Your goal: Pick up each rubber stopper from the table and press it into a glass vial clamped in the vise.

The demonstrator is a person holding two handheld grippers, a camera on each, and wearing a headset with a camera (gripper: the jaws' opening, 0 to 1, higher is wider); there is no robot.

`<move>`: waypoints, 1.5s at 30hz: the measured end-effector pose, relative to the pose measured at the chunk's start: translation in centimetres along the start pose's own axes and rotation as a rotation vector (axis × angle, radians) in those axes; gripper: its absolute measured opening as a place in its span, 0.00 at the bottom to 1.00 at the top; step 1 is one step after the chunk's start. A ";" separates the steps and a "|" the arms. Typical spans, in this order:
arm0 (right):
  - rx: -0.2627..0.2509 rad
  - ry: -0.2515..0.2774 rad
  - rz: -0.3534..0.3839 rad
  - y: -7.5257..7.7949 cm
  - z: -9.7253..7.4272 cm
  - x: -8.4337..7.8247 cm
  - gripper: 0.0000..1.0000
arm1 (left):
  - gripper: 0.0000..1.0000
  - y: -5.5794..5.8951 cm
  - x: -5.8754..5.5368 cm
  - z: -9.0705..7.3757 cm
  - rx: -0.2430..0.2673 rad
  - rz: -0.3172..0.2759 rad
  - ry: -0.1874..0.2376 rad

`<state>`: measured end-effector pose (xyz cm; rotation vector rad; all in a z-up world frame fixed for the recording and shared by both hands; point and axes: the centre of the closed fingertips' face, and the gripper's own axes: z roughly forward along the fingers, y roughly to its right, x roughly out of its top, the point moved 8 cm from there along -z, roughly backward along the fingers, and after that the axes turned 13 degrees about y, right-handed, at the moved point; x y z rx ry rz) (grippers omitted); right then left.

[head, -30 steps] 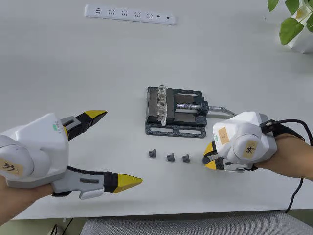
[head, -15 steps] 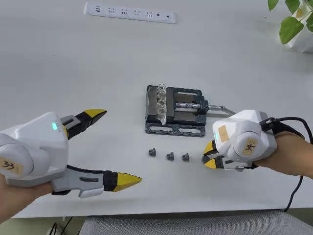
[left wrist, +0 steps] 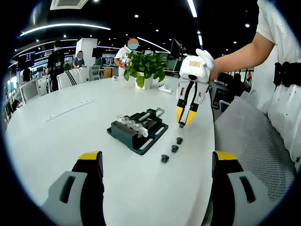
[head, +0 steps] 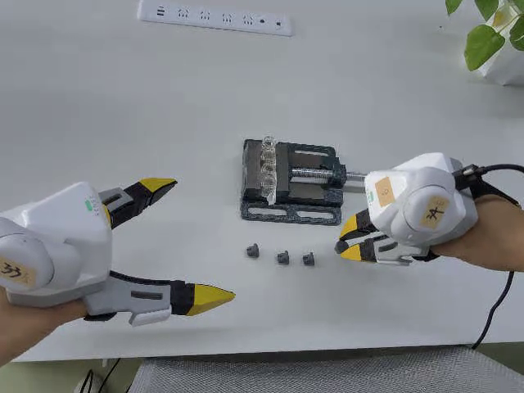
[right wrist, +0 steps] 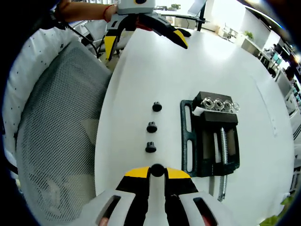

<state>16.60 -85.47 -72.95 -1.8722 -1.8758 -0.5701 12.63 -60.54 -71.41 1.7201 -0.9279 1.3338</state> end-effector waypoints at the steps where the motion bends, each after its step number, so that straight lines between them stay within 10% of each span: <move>1: -0.005 0.013 0.004 0.3 -0.2 0.4 0.07 | 0.96 0.0 0.1 0.0 0.000 -0.001 0.002; 22: -0.042 0.070 -0.078 6.4 -2.2 6.0 0.07 | 0.96 -0.3 0.1 0.0 -0.003 -0.001 0.016; 45: -0.038 0.068 -0.090 13.3 1.0 9.8 0.06 | 0.96 -0.8 0.3 0.6 -0.003 -0.004 0.020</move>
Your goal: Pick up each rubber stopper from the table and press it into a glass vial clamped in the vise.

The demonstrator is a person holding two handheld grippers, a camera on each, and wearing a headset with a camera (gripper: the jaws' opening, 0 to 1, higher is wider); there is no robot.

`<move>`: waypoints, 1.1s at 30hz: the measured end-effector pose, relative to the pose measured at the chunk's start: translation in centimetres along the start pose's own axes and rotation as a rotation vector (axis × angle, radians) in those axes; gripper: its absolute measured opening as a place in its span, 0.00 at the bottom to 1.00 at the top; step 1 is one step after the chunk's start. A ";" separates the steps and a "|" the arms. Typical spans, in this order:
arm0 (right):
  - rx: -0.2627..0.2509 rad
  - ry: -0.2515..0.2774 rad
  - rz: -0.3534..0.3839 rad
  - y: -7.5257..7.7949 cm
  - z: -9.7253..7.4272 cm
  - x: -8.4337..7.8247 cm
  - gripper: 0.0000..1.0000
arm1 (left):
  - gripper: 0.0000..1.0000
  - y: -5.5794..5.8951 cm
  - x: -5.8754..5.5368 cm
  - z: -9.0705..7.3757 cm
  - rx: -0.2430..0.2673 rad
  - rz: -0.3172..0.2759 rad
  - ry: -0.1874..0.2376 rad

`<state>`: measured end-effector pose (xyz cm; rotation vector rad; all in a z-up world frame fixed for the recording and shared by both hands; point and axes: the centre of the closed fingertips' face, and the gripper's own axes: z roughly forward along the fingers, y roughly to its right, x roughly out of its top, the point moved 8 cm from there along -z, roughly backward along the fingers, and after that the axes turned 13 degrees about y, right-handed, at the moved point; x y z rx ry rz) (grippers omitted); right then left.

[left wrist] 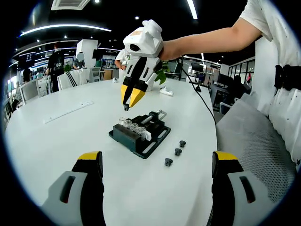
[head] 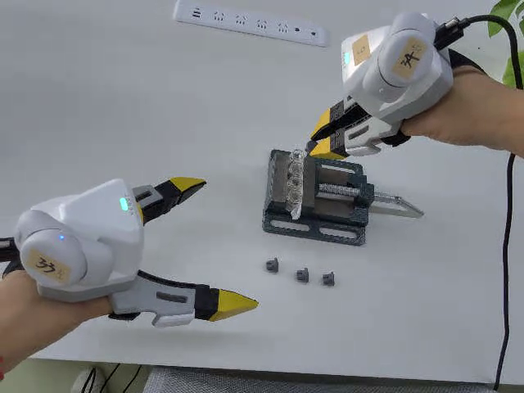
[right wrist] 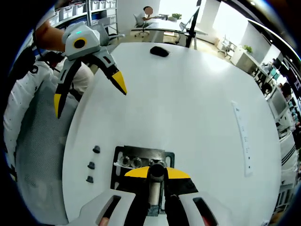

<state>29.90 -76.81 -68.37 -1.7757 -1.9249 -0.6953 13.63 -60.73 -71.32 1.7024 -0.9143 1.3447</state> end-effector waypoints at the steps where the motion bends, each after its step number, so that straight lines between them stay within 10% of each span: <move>1: 0.005 0.002 0.007 0.0 0.1 0.1 0.06 | 0.96 -0.1 0.0 0.1 -0.001 0.000 0.001; 33: 0.036 -0.045 0.028 0.7 2.3 -1.0 0.06 | 0.95 -0.5 -0.4 0.2 0.000 -0.024 0.016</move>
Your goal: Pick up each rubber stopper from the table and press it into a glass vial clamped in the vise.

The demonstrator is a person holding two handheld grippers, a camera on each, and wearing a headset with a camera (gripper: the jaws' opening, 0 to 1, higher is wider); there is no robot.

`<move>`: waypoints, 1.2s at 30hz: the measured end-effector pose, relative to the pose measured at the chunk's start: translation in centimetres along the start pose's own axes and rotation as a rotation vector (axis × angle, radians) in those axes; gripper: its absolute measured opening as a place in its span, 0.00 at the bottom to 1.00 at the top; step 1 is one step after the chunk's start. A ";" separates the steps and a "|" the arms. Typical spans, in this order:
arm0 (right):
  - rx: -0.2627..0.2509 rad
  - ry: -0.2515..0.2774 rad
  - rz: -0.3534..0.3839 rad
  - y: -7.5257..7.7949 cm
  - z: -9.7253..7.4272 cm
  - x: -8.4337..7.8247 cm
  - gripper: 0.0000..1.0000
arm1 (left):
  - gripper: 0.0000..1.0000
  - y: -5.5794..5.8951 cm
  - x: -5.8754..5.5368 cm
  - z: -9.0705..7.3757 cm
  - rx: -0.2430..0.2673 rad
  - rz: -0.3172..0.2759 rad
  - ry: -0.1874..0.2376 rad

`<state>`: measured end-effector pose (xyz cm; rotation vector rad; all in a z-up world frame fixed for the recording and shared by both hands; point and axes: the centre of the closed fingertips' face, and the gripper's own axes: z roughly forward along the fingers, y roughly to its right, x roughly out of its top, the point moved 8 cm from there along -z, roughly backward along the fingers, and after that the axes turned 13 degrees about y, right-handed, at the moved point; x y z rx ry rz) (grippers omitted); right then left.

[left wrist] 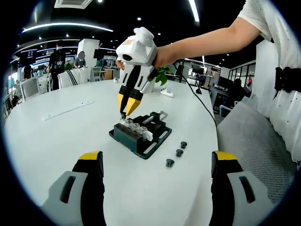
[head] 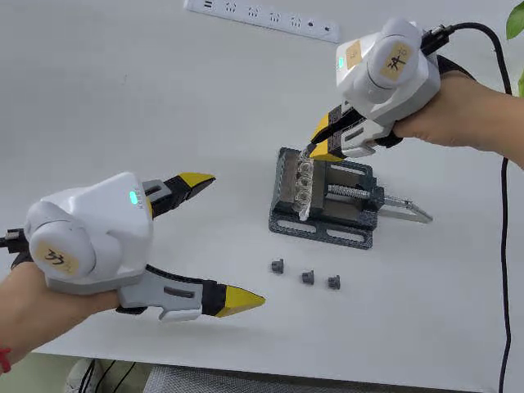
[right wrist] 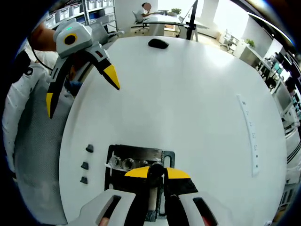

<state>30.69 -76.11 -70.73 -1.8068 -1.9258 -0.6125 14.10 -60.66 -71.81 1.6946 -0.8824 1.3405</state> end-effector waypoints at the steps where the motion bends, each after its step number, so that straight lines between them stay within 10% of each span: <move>1: 0.001 -0.004 -0.003 0.0 0.0 0.0 0.06 | 0.95 0.0 0.0 0.0 0.000 -0.001 0.000; 36: 0.044 -0.148 0.021 0.6 0.9 1.1 0.05 | 0.94 -0.3 -0.1 0.1 0.005 -0.020 0.027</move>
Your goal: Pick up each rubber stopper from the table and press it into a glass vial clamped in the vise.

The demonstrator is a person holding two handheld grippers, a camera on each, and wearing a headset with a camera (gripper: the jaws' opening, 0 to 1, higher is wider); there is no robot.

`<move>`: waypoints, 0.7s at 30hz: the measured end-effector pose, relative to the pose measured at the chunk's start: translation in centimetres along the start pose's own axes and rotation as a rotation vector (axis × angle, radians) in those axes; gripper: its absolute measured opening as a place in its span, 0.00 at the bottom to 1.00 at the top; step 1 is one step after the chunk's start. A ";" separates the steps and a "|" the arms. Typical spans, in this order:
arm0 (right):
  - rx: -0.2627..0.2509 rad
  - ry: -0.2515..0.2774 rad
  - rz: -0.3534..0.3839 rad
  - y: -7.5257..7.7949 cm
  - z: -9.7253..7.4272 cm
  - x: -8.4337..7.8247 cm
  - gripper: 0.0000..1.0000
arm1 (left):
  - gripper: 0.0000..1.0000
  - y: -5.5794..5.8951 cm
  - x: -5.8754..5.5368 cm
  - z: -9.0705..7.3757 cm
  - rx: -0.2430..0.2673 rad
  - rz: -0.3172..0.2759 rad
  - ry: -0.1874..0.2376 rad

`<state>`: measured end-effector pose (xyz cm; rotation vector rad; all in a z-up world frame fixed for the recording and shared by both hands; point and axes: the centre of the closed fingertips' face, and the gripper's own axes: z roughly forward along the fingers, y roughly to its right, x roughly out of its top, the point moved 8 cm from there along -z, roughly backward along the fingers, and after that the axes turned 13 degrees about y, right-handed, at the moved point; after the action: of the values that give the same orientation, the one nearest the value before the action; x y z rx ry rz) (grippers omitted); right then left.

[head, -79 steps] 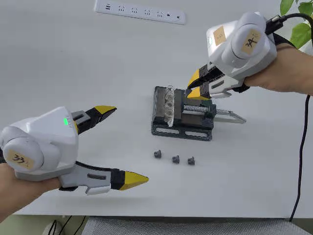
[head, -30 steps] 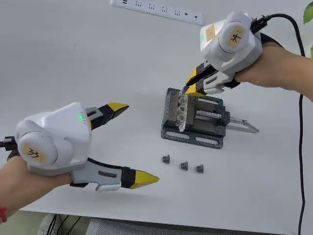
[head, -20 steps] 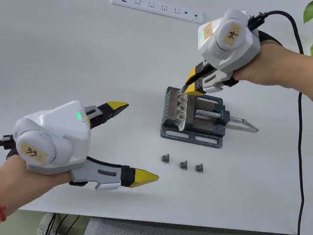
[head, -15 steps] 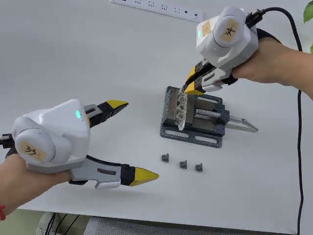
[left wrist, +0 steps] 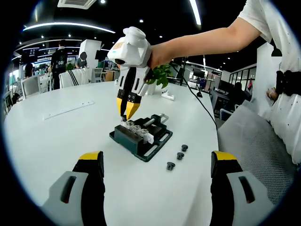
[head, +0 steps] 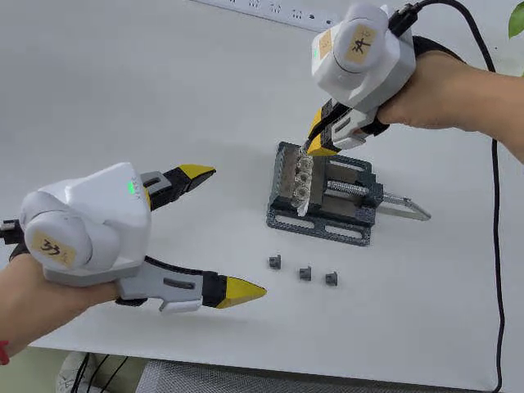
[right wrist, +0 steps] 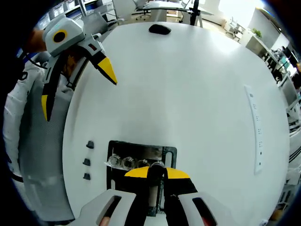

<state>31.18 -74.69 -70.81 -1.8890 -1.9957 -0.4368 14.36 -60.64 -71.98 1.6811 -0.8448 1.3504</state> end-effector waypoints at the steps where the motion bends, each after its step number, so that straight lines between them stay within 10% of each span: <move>1: 0.001 0.000 0.004 0.0 0.0 0.0 0.05 | 0.94 0.0 0.0 0.0 0.000 -0.001 0.000; 21: 0.032 0.033 0.020 -0.3 0.3 -0.3 0.07 | 0.93 0.4 -0.3 -0.1 -0.002 -0.010 -0.008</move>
<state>30.88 -74.88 -71.20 -1.8686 -1.9495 -0.4259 13.97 -60.73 -72.18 1.6883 -0.8405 1.3364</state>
